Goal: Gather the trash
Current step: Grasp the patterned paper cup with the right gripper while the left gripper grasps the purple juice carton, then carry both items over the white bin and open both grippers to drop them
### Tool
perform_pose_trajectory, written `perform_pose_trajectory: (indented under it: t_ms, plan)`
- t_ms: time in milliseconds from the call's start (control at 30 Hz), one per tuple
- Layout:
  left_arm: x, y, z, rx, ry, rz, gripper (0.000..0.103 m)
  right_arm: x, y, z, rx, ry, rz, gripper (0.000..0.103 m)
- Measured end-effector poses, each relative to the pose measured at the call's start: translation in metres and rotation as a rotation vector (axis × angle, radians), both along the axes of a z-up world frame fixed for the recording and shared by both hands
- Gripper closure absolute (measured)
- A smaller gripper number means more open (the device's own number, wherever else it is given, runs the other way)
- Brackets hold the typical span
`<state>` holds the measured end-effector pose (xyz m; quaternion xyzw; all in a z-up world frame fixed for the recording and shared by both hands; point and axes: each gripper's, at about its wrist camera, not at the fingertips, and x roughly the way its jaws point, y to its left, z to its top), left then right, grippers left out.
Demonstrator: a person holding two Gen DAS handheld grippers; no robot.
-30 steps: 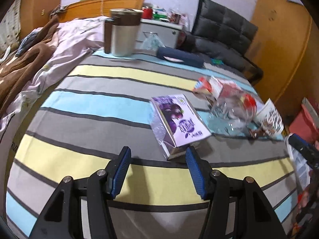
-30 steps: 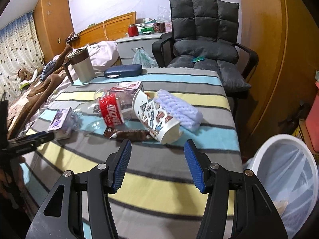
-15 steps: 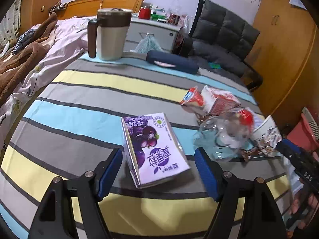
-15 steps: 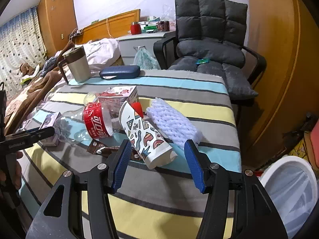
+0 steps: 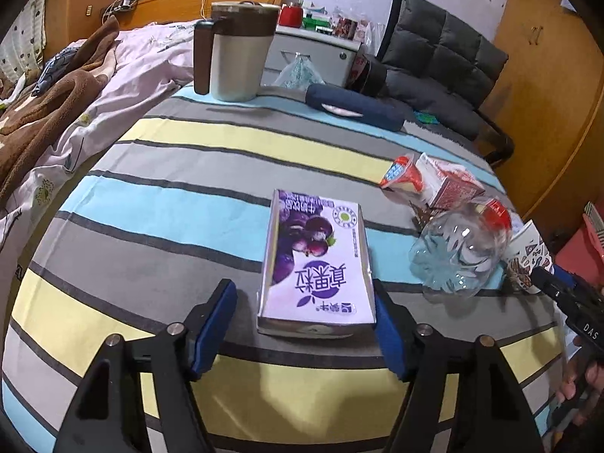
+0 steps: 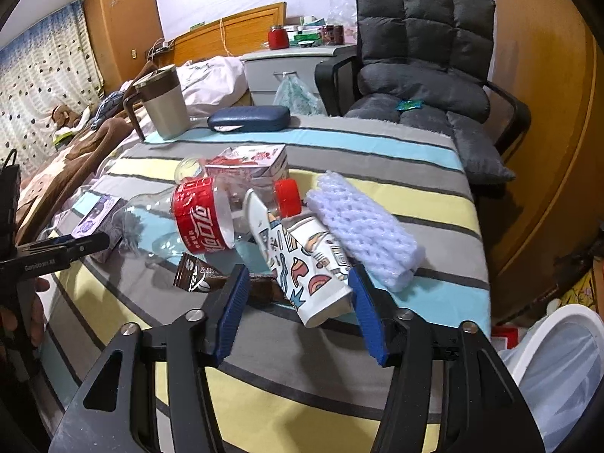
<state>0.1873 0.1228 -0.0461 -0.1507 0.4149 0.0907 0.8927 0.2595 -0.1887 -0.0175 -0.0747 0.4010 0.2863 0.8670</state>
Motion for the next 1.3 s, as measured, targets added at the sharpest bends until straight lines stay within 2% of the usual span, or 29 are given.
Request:
perform_pose_trajectory:
  t_ms: [33, 100, 167, 400, 733, 1300]
  plan:
    - [0.001, -0.002, 0.001, 0.011, 0.000, -0.005, 0.036, -0.001, 0.001, 0.000, -0.006, -0.004, 0.000, 0.062]
    - [0.002, -0.004, 0.001, 0.019, 0.003, -0.016, 0.043, -0.003, 0.002, 0.000, -0.010, 0.004, 0.011, 0.078]
    - [0.003, -0.007, 0.001, 0.038, 0.004, -0.024, 0.044, -0.005, 0.004, -0.001, -0.021, 0.002, 0.017, 0.080]
    - [-0.004, -0.016, 0.005, 0.071, -0.010, -0.044, 0.045, -0.016, 0.002, 0.004, -0.006, -0.002, 0.008, 0.081]
    - [-0.034, -0.037, 0.027, 0.117, -0.065, -0.076, 0.045, -0.047, -0.009, 0.012, 0.056, 0.010, -0.021, 0.081]
    - [-0.075, -0.084, 0.045, 0.116, -0.112, -0.195, 0.045, -0.097, -0.026, 0.025, 0.140, 0.010, -0.071, 0.081]
